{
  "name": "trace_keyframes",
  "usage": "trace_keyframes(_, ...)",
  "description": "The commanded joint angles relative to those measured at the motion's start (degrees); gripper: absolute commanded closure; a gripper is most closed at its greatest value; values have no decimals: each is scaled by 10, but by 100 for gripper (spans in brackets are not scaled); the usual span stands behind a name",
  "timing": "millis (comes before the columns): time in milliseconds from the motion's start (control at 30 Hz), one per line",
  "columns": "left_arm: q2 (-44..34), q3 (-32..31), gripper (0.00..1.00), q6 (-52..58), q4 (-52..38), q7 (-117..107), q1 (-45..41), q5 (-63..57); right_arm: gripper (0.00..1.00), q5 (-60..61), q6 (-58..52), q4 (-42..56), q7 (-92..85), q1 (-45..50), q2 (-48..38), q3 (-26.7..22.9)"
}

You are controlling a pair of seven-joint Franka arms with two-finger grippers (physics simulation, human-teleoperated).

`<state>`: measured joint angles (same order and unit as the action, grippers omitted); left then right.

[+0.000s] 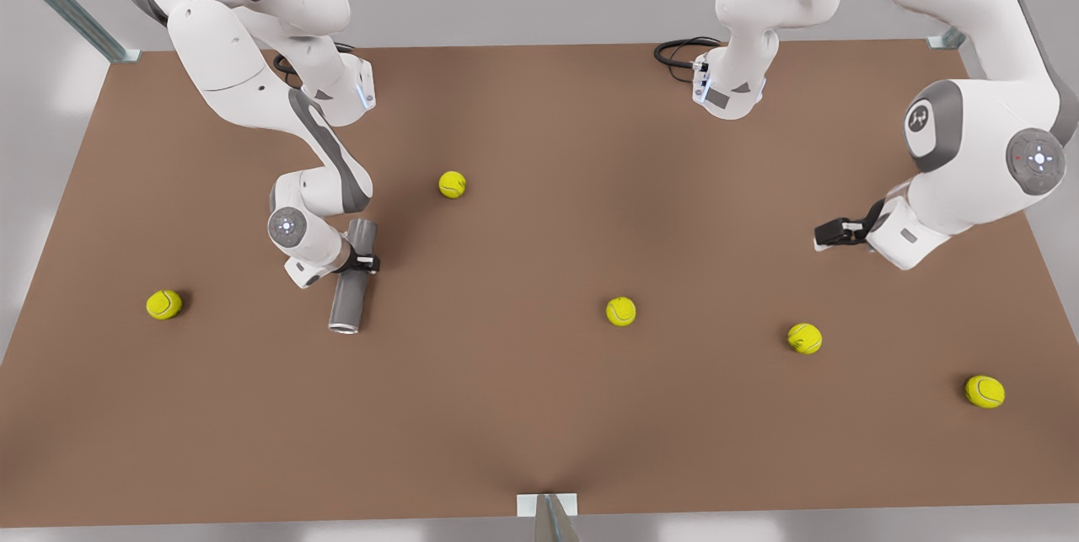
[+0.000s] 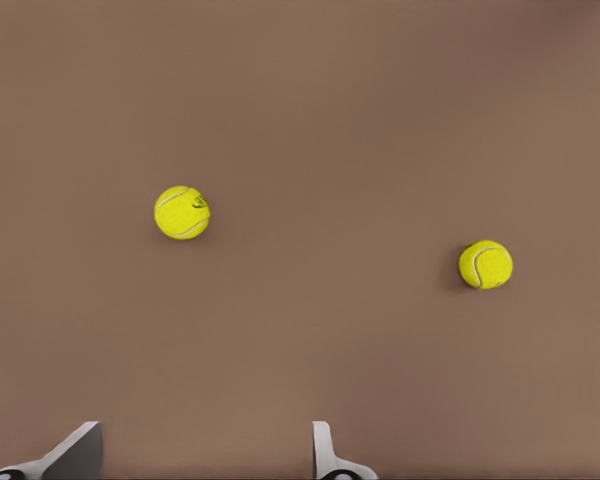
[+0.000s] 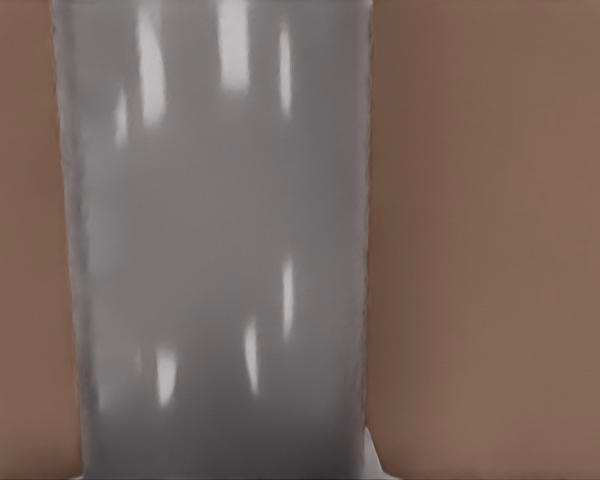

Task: Put the tennis tube upright

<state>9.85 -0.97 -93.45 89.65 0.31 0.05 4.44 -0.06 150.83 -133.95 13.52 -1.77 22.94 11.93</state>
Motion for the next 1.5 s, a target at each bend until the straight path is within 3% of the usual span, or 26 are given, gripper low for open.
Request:
trace_keyframes(0, 0, 0, 0, 0, 1, 0, 1, 2, 27, 0, 0, 0, 0, 0, 0, -1)
trace_keyframes(333, 1, 1, 0, -2, 0, 5, 11, 2, 28, 0, -9, 0, -11, 0, -7, 0)
trace_keyframes(533, 0, 1, 1, -2, 0, 5, 12, 2, 28, -1, -54, -5, -21, 1, -61, 4)
trace_keyframes(767, 0, 1, 0, -2, 0, 6, 14, 2, 28, 0, -106, 10, -21, 35, -120, 82)
trace_keyframes(933, 2, 1, 0, -3, 0, 6, 15, 2, 27, -1, -118, 69, -95, 158, -95, 82)
trace_keyframes(1100, 7, 1, 0, -1, 0, -5, 11, 4, 26, -97, -117, 105, -255, 201, -70, 80)
trace_keyframes(1200, 6, 0, 0, 12, 0, -4, 12, 4, 26, -239, -119, 156, -258, 234, -36, 81)
trace_keyframes(1467, 18, 0, 0, 14, -1, 0, 12, 16, 26, -286, -121, 280, -284, 351, 64, 75)
